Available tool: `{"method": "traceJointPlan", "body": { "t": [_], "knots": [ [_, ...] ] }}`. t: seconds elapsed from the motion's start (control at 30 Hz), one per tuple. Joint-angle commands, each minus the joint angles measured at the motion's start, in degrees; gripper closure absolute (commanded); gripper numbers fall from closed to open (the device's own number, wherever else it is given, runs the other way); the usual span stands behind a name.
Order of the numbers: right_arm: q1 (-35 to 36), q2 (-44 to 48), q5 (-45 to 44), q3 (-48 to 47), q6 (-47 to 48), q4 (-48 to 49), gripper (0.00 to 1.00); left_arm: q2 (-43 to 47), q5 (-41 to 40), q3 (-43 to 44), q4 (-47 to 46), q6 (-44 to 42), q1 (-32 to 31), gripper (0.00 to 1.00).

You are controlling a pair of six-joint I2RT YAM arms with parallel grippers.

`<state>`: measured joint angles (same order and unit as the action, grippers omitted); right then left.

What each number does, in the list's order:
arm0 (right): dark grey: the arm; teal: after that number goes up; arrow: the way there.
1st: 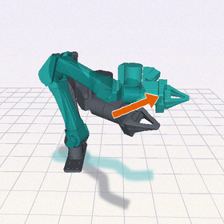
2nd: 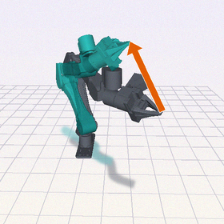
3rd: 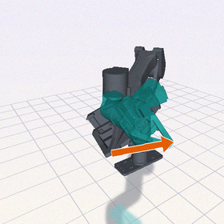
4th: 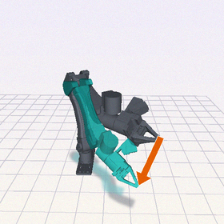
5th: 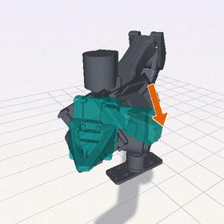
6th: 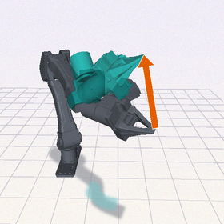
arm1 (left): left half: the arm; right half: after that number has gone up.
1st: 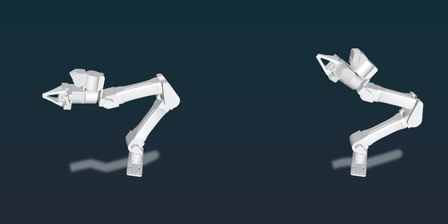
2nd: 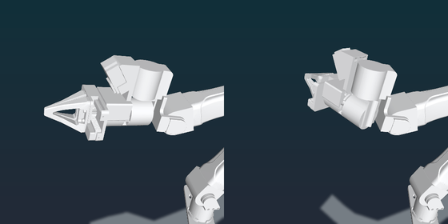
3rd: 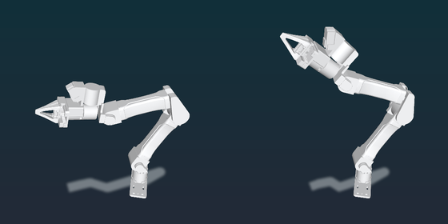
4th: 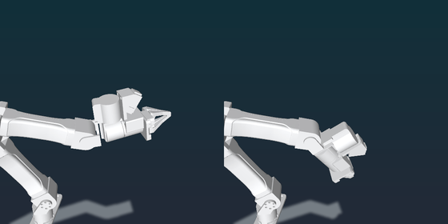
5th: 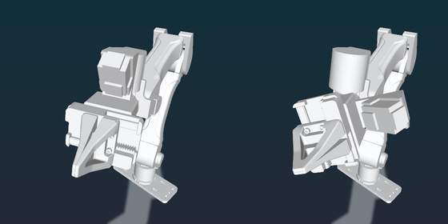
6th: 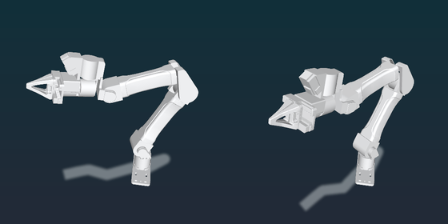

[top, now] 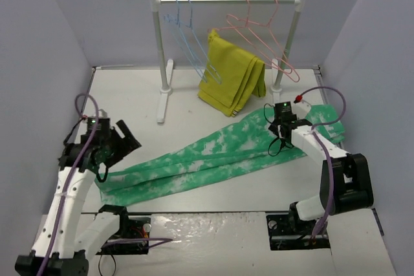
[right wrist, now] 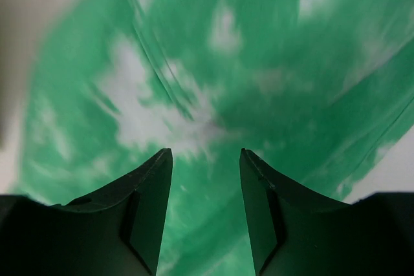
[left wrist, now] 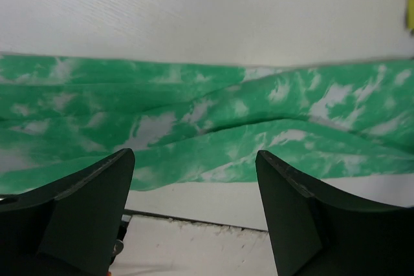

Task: Place the trousers on the hanger
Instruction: Fold the trousers at the center of the board.

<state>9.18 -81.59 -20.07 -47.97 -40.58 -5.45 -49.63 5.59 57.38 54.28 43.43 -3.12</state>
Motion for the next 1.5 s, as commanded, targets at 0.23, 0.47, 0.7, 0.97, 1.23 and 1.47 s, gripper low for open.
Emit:
{"method": "traceJointPlan", "body": {
  "t": [0.23, 0.47, 0.7, 0.97, 1.23, 1.47],
  "knots": [
    [2.4, 5.0, 3.2, 9.5, -1.1, 0.3, 0.56, -17.8, -7.0, -12.1, -15.3, 23.3, -21.5, 0.28],
    [2.4, 8.7, 5.9, 12.6, 0.5, -0.7, 0.55, -26.6, -5.7, -18.0, -21.6, 29.4, -21.8, 0.29],
    [2.4, 13.1, 7.3, 14.8, 1.9, -1.9, 0.54, -33.4, -6.4, -17.0, -23.8, 32.6, -25.6, 0.29],
    [2.4, 13.5, 8.2, 13.4, 4.4, -1.9, 0.53, -41.0, -12.4, -4.2, -25.1, 17.1, -11.8, 0.34],
    [2.6, 11.3, 10.8, 10.2, 6.4, -1.3, 0.52, -48.7, -12.4, 15.5, -28.2, 0.4, -7.1, 0.36],
    [3.9, 14.2, 14.1, 7.9, 10.1, -2.3, 0.50, -30.0, -22.1, 17.8, -19.7, 1.1, -7.2, 0.32]
  ]
}}
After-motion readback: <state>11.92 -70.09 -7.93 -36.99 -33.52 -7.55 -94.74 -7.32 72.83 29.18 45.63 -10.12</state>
